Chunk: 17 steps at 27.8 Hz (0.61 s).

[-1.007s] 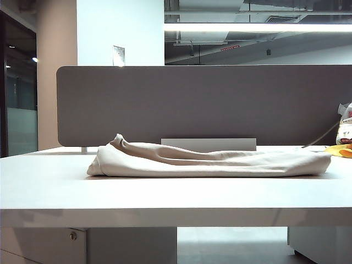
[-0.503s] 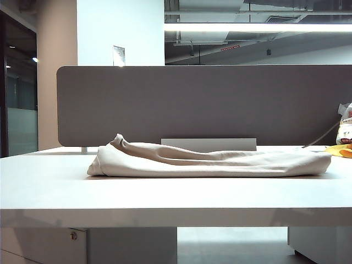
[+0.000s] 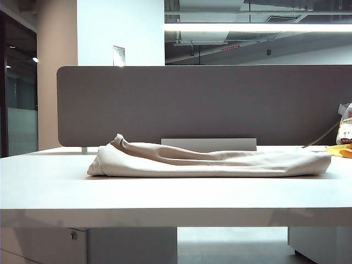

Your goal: Fold the bottom side of the T-shirt horizontally towards the center, about one-third of the way, then fold the sleeve back towards the center, creating a straight line along the edge of the T-shirt, and finally fold the bottom of the T-shirt up towards the top, creating a neat rectangle.

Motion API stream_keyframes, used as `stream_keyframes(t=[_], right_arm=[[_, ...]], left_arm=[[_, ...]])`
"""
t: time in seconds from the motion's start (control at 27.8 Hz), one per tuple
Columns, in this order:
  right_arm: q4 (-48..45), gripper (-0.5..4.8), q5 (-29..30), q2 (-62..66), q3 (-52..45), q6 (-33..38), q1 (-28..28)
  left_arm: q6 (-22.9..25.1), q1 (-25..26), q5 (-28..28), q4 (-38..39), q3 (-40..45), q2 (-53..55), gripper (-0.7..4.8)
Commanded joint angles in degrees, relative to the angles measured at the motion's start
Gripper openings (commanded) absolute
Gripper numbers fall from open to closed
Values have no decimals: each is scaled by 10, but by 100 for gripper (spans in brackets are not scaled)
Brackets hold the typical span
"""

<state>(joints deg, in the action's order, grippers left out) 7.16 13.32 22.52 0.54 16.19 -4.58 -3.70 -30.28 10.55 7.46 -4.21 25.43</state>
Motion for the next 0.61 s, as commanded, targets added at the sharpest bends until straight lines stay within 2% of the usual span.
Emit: stream_keyframes(t=[0.04, 0.07, 0.18, 0.25, 0.29, 0.43, 0.54, 0.61], right_arm=[[-6, -1, 3, 0, -2, -1, -1], [-6, -1, 3, 0, -2, -1, -1], [-6, -1, 3, 0, -2, -1, -1], [-6, -1, 3, 0, -2, -1, -1], [-6, -1, 3, 0, -2, -1, -1], [-6, -1, 3, 0, -2, -1, -1], [-6, -1, 3, 0, -2, -1, -1], [-6, -1, 3, 0, -2, -1, -1]], left_arm=[[37, 0, 1, -7, -2, 0, -4], [86, 0, 15, -13, -2, 0, -4], [161, 11, 23, -35, -2, -2, -4], [147, 46, 21, -66, -2, -19, -4], [116, 80, 9, -90, -2, -36, -4], [48, 182, -7, -111, -2, -88, -4], [28, 244, -27, -109, 7, -125, -4], [24, 286, -70, -109, 24, -159, -4]])
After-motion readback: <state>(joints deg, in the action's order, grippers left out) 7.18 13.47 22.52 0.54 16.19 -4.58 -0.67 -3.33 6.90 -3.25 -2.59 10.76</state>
